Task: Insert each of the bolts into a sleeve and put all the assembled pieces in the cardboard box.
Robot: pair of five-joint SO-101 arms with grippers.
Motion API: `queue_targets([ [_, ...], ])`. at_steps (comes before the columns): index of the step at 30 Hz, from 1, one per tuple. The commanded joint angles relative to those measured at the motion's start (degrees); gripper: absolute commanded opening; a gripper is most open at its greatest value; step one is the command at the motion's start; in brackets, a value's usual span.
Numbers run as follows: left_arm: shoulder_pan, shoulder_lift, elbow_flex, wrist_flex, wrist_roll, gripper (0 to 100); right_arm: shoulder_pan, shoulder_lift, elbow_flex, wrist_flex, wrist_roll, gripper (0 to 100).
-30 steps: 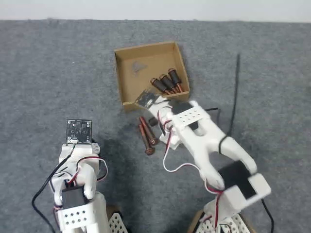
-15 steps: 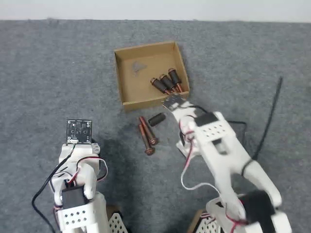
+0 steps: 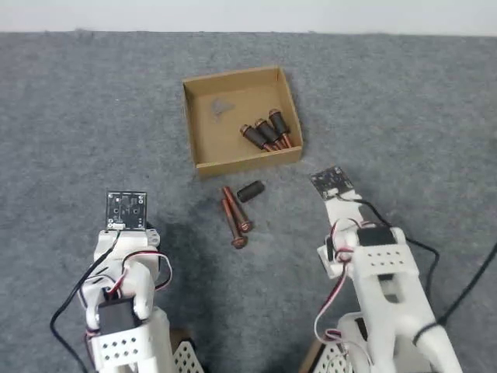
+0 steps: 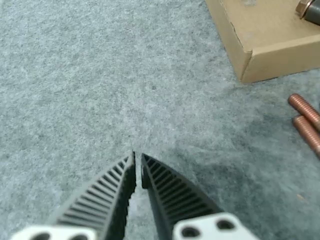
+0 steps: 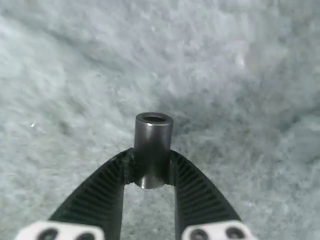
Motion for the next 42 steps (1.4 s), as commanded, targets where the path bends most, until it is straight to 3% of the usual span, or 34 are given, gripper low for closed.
queue_targets([
  [1, 0.09, -0.79, -0.75, -0.97, 0.00, 2, 1.71, -3.12, 1.93, -3.03, 2.37, 0.8],
  [6, 2.37, -0.79, -0.75, -0.97, 0.09, 2, 5.23, -3.21, 3.96, -3.74, 4.92, 0.7],
  [27, 7.12, -0.62, -19.38, 11.78, -0.26, 2, 5.23, -3.12, 4.13, -4.00, 5.01, 0.8],
  [36, 9.49, -0.35, -24.57, 12.40, 0.00, 2, 5.23, -3.12, 4.13, -4.09, 5.01, 0.8],
  [42, 9.49, 14.15, -32.75, 12.40, 0.00, 2, 5.23, -3.12, 4.13, -4.09, 5.01, 0.8],
])
